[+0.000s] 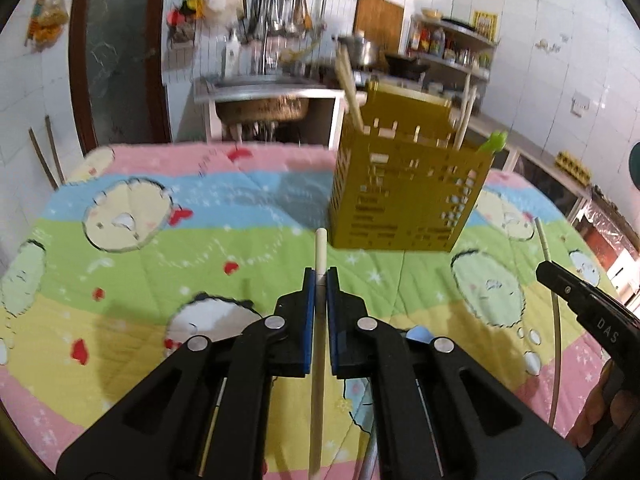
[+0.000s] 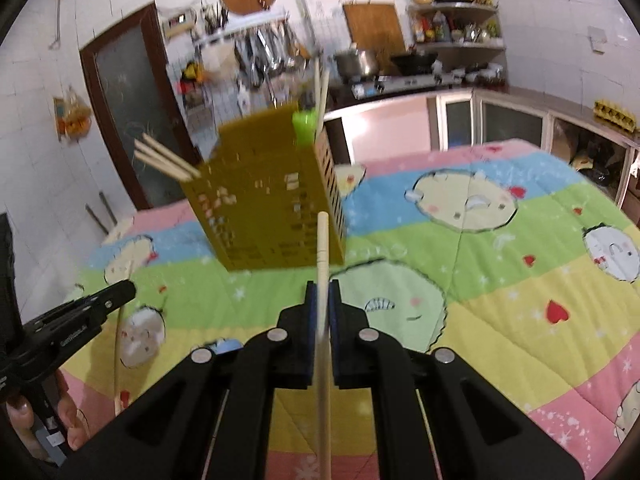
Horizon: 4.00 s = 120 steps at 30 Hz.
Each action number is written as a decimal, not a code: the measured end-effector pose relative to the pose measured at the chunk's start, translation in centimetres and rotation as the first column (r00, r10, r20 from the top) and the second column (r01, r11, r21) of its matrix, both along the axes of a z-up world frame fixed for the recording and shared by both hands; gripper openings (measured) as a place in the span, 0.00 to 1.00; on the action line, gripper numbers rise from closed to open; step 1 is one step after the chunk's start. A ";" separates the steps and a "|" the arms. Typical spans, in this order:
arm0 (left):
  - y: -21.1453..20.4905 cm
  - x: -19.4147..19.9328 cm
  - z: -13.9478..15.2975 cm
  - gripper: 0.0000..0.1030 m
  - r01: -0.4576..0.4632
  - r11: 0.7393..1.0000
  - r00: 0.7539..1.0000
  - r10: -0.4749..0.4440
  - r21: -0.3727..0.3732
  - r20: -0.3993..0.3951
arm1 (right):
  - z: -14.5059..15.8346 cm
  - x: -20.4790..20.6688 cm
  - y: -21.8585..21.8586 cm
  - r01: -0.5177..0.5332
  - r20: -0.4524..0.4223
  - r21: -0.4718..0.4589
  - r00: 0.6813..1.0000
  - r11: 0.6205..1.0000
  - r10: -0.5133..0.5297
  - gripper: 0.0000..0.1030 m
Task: Organize utensils
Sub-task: 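Lift both held chopsticks and carry them toward the yellow holder, then raise both held chopsticks above the opening of the yellow holder, then lower the chopsticks into the yellow holder and open both tools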
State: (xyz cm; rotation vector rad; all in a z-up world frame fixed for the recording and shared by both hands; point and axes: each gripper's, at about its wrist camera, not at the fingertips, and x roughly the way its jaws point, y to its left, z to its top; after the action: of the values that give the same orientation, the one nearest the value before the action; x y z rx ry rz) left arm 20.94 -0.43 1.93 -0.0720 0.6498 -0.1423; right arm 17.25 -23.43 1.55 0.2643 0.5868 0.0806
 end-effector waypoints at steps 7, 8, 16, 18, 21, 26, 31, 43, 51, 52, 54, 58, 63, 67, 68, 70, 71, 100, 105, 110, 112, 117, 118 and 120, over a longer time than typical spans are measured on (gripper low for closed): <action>0.6 -4.0 2.6 0.04 -0.009 1.000 0.991 0.010 -0.006 0.132 | 1.4 -2.8 -0.4 0.008 0.136 0.025 0.991 1.000 -0.011 0.06; 0.7 -4.5 2.7 0.04 -0.011 1.000 0.990 0.012 -0.002 0.144 | 1.5 -3.0 -0.4 0.008 0.147 0.025 0.989 1.000 -0.012 0.06; 1.4 -7.8 3.1 0.04 -0.017 1.000 0.977 0.018 -0.009 0.211 | 2.3 -6.2 0.0 0.012 0.252 -0.015 0.968 1.000 -0.008 0.06; 1.5 -8.3 3.1 0.04 -0.019 1.000 0.974 0.019 -0.001 0.224 | 2.3 -7.0 0.2 0.012 0.271 -0.025 0.963 1.000 -0.004 0.06; 1.7 -9.0 3.1 0.05 -0.027 1.000 0.971 0.028 -0.005 0.236 | 2.2 -8.0 0.4 0.016 0.289 -0.039 0.957 0.999 -0.004 0.06; 1.9 -10.3 3.3 0.05 -0.031 0.999 0.964 0.033 -0.010 0.265 | 2.3 -9.5 0.5 0.016 0.325 -0.056 0.946 0.998 0.003 0.06; 1.7 -11.5 3.4 0.05 -0.041 0.999 0.952 0.035 0.012 0.305 | 2.4 -10.8 0.6 0.016 0.356 -0.073 0.935 0.997 0.011 0.06; 2.5 -12.0 3.5 0.05 -0.036 0.999 0.948 0.039 -0.014 0.315 | 2.1 -12.0 0.9 0.016 0.377 -0.106 0.926 0.994 0.025 0.06; 2.2 -10.9 4.1 0.04 -0.023 1.000 0.954 0.028 -0.019 0.300 | 2.8 -10.5 0.5 0.003 0.362 -0.076 0.932 0.997 0.025 0.06; 2.1 -10.8 4.2 0.04 -0.022 1.000 0.954 0.026 -0.017 0.300 | 2.9 -10.3 0.4 0.003 0.360 -0.074 0.933 0.997 0.024 0.06; 1.9 -10.4 4.5 0.04 -0.018 1.000 0.953 0.021 -0.011 0.301 | 3.2 -9.8 0.2 0.003 0.358 -0.070 0.934 0.998 0.022 0.06; 1.6 -9.6 5.5 0.04 -0.015 1.000 0.950 0.016 -0.007 0.311 | 4.0 -9.0 0.0 0.006 0.364 -0.065 0.931 0.998 0.018 0.06; 1.1 -8.5 7.2 0.04 -0.012 1.000 0.941 0.011 0.001 0.338 | 5.3 -7.5 -0.6 0.008 0.378 -0.044 0.926 0.999 0.009 0.06; 0.6 -6.6 9.2 0.04 -0.007 1.000 0.932 0.004 0.008 0.362 | 6.2 -5.7 -0.8 -0.006 0.376 -0.012 0.927 1.000 0.010 0.06; 0.4 -6.1 9.7 0.04 -0.004 1.000 0.931 0.000 0.010 0.365 | 6.5 -5.2 -0.8 -0.011 0.376 -0.006 0.926 1.000 0.012 0.06; 0.1 -5.1 11.0 0.04 -0.008 1.000 0.926 -0.001 0.021 0.377 | 6.8 -4.4 -0.5 -0.020 0.378 -0.003 0.926 1.000 0.020 0.06; 0.0 -4.6 11.5 0.04 -0.014 1.000 0.923 0.003 0.027 0.384 | 7.0 -3.9 -0.4 -0.026 0.380 -0.003 0.925 1.000 0.025 0.06; -3.6 7.3 18.9 0.04 0.060 0.995 0.852 -0.008 -0.081 0.524 | 15.7 9.1 -1.0 0.064 0.536 0.046 0.841 0.997 -0.079 0.06; -4.1 9.9 18.2 0.04 0.060 0.990 0.826 0.020 -0.125 0.563 | 16.0 11.2 -0.7 0.074 0.570 0.039 0.818 0.996 -0.084 0.06; -4.8 13.4 15.1 0.04 0.025 0.990 0.842 0.055 -0.140 0.536 | 14.9 13.0 -0.1 0.083 0.572 0.011 0.817 0.996 -0.075 0.06; -4.9 14.4 13.9 0.04 0.015 0.989 0.854 0.063 -0.145 0.516 | 14.3 13.5 0.0 0.084 0.571 0.002 0.818 0.996 -0.070 0.06; -5.4 15.5 11.6 0.04 -0.018 0.994 0.860 0.070 -0.108 0.505 | 13.0 14.8 0.7 0.088 0.564 -0.022 0.823 0.996 -0.060 0.06; -5.3 15.5 11.2 0.04 -0.023 0.995 0.860 0.071 -0.101 0.505 | 12.6 15.0 0.8 0.092 0.562 -0.031 0.825 0.995 -0.059 0.06; -5.4 15.7 10.5 0.05 -0.031 0.995 0.863 0.072 -0.091 0.501 | 11.9 15.4 0.8 0.102 0.553 -0.042 0.831 0.994 -0.062 0.06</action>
State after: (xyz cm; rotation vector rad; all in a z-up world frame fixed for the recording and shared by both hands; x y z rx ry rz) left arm 36.67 -5.79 12.40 -0.1243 0.1149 -0.1285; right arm 32.69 -22.61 13.49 0.1849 -0.0024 0.0496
